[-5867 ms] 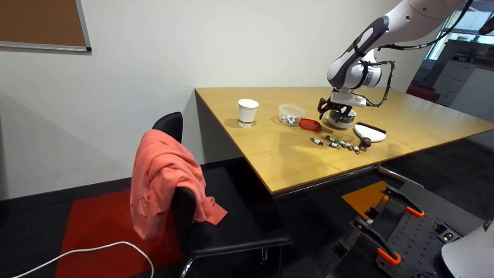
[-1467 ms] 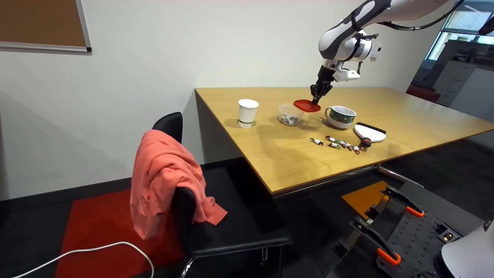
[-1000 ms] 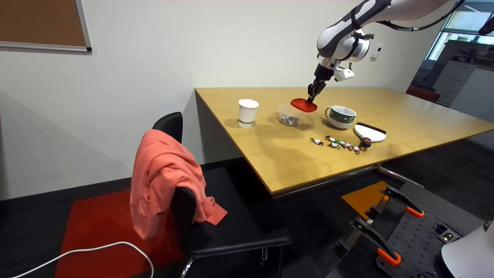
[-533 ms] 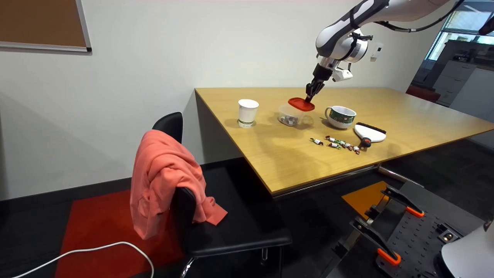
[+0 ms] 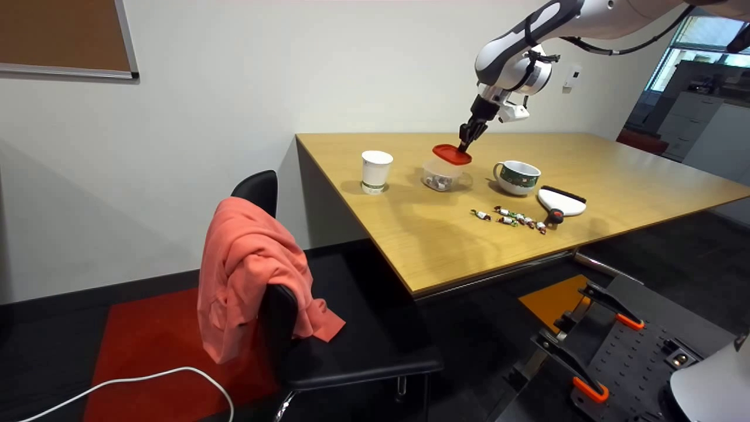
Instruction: Put the red lid on top of the clear bowl
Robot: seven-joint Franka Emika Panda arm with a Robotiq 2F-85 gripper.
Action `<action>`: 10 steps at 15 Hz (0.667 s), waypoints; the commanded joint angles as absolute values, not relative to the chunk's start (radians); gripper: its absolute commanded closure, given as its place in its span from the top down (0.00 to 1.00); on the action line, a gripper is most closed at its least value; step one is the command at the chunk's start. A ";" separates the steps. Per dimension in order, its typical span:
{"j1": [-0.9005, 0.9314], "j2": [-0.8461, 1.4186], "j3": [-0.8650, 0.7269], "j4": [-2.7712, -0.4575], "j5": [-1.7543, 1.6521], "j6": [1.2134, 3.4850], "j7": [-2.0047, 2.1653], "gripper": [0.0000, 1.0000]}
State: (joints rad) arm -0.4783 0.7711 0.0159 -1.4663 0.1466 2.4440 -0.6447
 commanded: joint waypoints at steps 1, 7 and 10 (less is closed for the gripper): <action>-0.498 0.832 0.041 -1.366 0.163 2.363 -0.673 0.02; -0.504 0.890 0.055 -1.296 0.166 2.353 -0.678 0.02; -0.507 0.913 0.064 -1.270 0.165 2.352 -0.678 0.02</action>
